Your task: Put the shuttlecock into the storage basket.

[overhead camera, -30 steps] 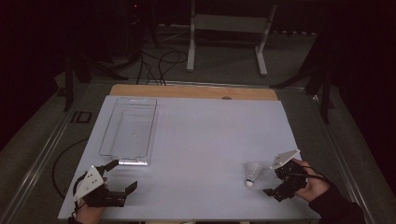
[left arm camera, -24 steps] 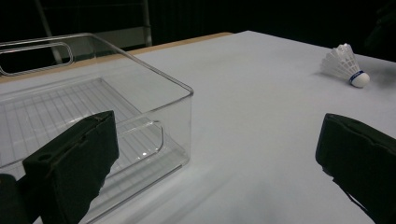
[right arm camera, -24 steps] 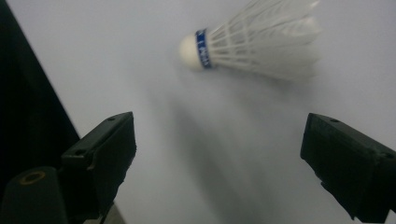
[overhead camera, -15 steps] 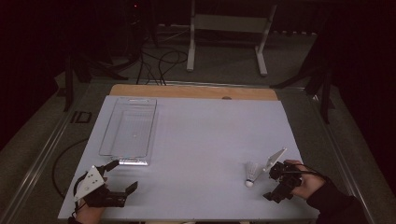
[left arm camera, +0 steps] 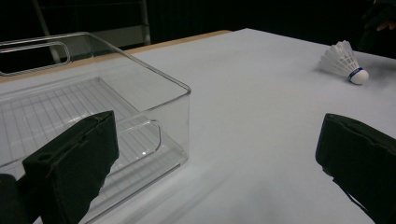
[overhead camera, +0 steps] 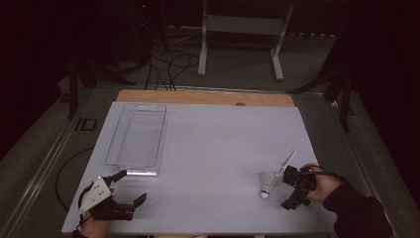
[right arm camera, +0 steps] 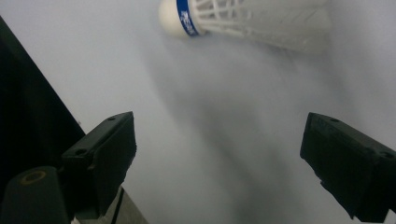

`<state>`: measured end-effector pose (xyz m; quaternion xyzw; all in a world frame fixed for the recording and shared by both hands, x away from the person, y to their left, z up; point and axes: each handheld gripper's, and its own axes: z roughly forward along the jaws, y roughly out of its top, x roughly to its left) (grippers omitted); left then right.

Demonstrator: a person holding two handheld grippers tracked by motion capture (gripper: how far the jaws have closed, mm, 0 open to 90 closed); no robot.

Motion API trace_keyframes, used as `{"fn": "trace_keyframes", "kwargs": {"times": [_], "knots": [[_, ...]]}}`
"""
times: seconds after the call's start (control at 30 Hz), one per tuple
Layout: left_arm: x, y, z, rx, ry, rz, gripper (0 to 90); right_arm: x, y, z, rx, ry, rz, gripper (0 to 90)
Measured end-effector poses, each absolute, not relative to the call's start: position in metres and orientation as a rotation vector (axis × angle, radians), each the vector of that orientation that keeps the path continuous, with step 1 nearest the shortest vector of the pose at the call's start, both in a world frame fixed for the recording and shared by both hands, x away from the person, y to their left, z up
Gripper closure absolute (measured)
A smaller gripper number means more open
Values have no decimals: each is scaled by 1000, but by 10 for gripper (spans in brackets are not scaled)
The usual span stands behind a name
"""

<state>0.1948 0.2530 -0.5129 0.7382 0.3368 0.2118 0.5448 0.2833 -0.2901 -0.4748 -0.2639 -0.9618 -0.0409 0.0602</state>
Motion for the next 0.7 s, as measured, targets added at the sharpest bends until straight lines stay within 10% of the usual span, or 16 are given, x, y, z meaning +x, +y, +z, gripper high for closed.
{"fn": "trace_keyframes", "kwargs": {"times": [0.7], "knots": [[195,252,-513,1758,790,493,3,302,-283,-478,-652,-3009,-119,97]]}}
